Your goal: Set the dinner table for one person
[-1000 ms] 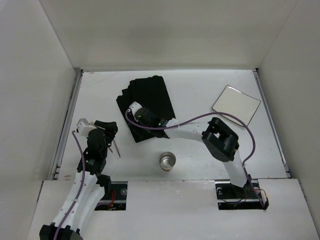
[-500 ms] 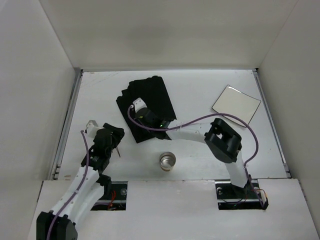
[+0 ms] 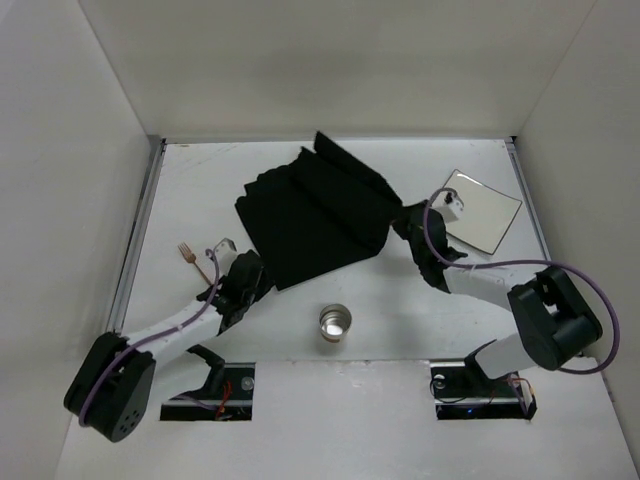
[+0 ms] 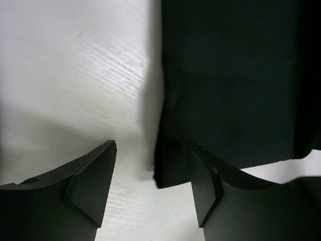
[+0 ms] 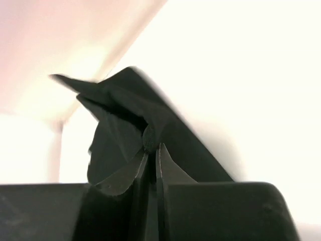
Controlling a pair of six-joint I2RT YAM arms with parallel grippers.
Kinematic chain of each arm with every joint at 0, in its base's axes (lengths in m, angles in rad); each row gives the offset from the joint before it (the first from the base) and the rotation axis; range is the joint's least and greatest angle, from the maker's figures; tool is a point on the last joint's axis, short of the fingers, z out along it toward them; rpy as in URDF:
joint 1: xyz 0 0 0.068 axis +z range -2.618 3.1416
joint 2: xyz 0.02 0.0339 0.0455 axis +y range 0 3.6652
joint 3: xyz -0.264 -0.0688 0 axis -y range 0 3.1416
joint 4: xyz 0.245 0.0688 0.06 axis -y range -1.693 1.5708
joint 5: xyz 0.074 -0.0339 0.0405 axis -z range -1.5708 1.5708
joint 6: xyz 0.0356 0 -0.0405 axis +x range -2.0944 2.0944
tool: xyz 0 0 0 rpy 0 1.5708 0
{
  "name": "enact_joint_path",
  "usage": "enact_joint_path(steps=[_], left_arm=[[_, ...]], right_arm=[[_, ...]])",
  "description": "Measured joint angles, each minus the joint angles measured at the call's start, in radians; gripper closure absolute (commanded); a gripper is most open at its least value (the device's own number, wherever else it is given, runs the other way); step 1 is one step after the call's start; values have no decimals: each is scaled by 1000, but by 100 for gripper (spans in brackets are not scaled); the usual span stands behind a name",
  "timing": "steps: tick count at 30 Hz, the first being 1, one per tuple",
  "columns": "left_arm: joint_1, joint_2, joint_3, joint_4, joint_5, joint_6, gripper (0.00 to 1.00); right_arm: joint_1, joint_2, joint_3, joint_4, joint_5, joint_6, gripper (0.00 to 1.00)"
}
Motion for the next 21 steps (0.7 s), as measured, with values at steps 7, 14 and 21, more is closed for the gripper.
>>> enact_joint_path(steps=[7, 14, 21], left_arm=[[-51, 182, 68, 124, -44, -1, 56], [-31, 257, 77, 182, -58, 19, 91], [150, 304, 121, 229, -49, 80, 93]], right_arm=[[-51, 27, -121, -18, 31, 250, 79], [-66, -12, -122, -67, 77, 242, 81], [-136, -98, -185, -93, 55, 211, 80]])
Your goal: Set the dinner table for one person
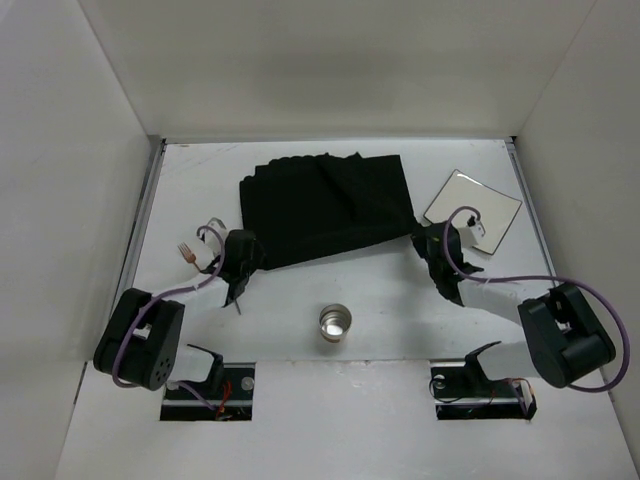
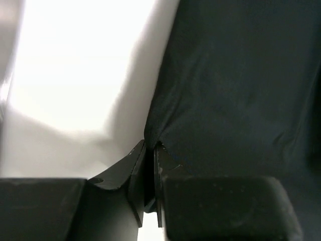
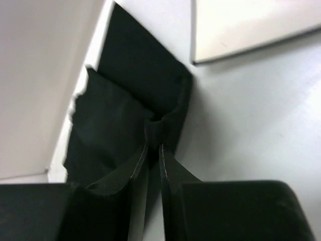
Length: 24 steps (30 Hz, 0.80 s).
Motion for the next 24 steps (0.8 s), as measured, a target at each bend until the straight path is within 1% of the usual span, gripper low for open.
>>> enact_joint_path(steps=[2, 3, 4, 5, 6, 8, 11, 12, 15, 16, 20, 21, 24], left_arm=[[50, 13, 29, 10, 18, 16, 85], [70, 13, 38, 13, 23, 24, 77], [86, 10, 41, 16, 23, 34, 69], [99, 4, 41, 16, 23, 43, 64], [112, -5, 40, 8, 22, 51, 61], [124, -41, 29, -2, 19, 68, 58], [132, -144, -12, -29, 10, 89, 49], [132, -184, -25, -45, 2, 96, 48], [126, -262, -36, -84, -17, 107, 46], [120, -270, -36, -89, -21, 108, 45], [61, -243, -36, -128, -3, 99, 45], [47, -232, -36, -137, 2, 89, 45], [9, -210, -38, -162, 19, 32, 43]], right_arm=[[-2, -18, -48, -16, -31, 3, 77], [-1, -29, -74, -27, -47, 5, 73], [-2, -41, -98, -40, -53, 5, 66], [-3, -57, -120, -53, -58, 6, 58], [-5, -79, -140, -69, -61, 5, 51], [-3, -135, -167, -103, -67, -8, 43], [11, -251, -179, -161, -68, -48, 34], [15, -289, -178, -175, -66, -64, 33], [20, -349, -159, -213, -62, -129, 28], [20, -347, -147, -223, -62, -150, 27], [13, -287, -112, -231, -95, -204, 27], [9, -264, -110, -229, -107, -210, 30], [-11, -182, -109, -220, -142, -217, 43]])
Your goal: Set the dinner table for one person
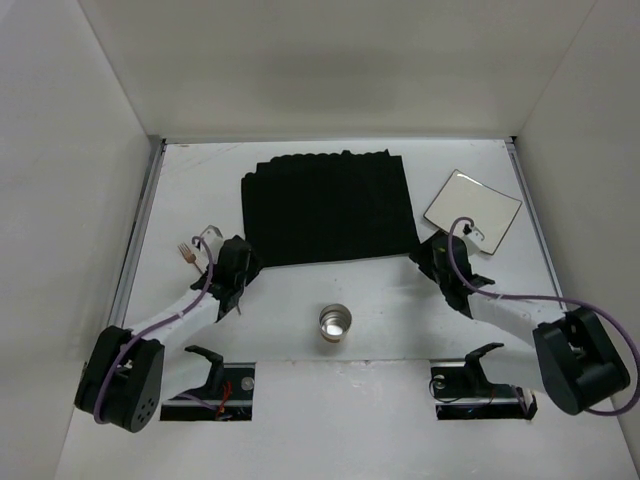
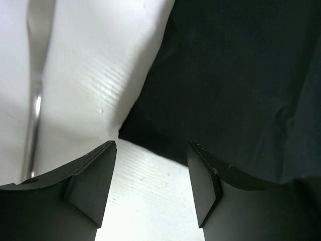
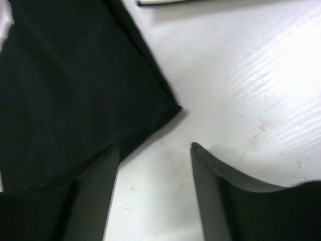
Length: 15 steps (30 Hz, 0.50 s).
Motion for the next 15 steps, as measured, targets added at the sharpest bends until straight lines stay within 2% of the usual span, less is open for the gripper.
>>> enact_joint_path(steps=[2, 6, 9, 13, 15], left_arm=[[-18, 3, -9, -1, -1, -51, 42], [-50, 28, -26, -1, -10, -148, 46], [-68, 53, -29, 18, -33, -194, 57], [-56, 119, -29, 92, -53, -216, 77], [-35, 152, -29, 135, -51, -216, 85]], right_arm=[[-7, 56, 2, 12, -18, 0, 47], [-18, 129, 7, 60, -39, 10, 47], [-39, 167, 15, 94, -47, 27, 51], [-50, 217, 34, 126, -47, 58, 65], [-50, 237, 48, 127, -47, 71, 76]])
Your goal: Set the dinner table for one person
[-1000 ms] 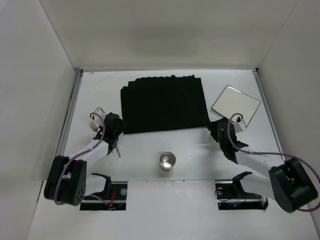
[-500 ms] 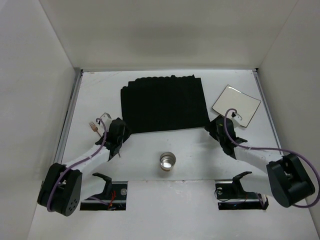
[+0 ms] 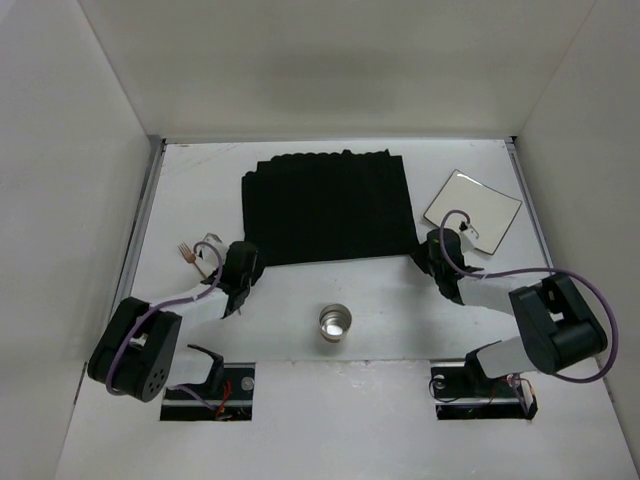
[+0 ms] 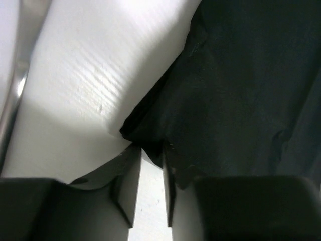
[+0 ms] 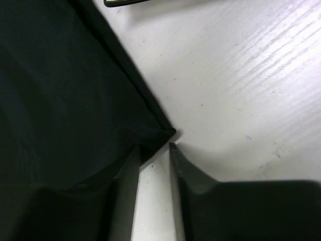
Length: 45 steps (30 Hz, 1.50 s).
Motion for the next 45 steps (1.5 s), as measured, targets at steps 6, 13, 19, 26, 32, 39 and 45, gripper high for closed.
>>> enact_joint_path(steps=[6, 13, 19, 26, 32, 39, 45], left_arm=[[88, 21, 0, 57, 27, 36, 90], [163, -75, 0, 37, 9, 96, 73], [165, -127, -16, 24, 22, 140, 57], [132, -256, -51, -18, 19, 180, 56], [62, -307, -72, -14, 10, 208, 54], [13, -322, -126, 17, 11, 231, 52], [13, -334, -135, 36, 10, 249, 52]], right_arm=[[35, 35, 38, 9, -6, 42, 98], [160, -91, -58, -7, 1, 69, 58], [144, -264, -28, -130, 9, -40, 47], [8, -24, 345, -170, -102, -277, 77], [-86, 398, 766, -177, -211, -393, 54], [-105, 744, 1141, -338, -238, -486, 52], [-103, 877, 1323, -475, -238, -520, 73]])
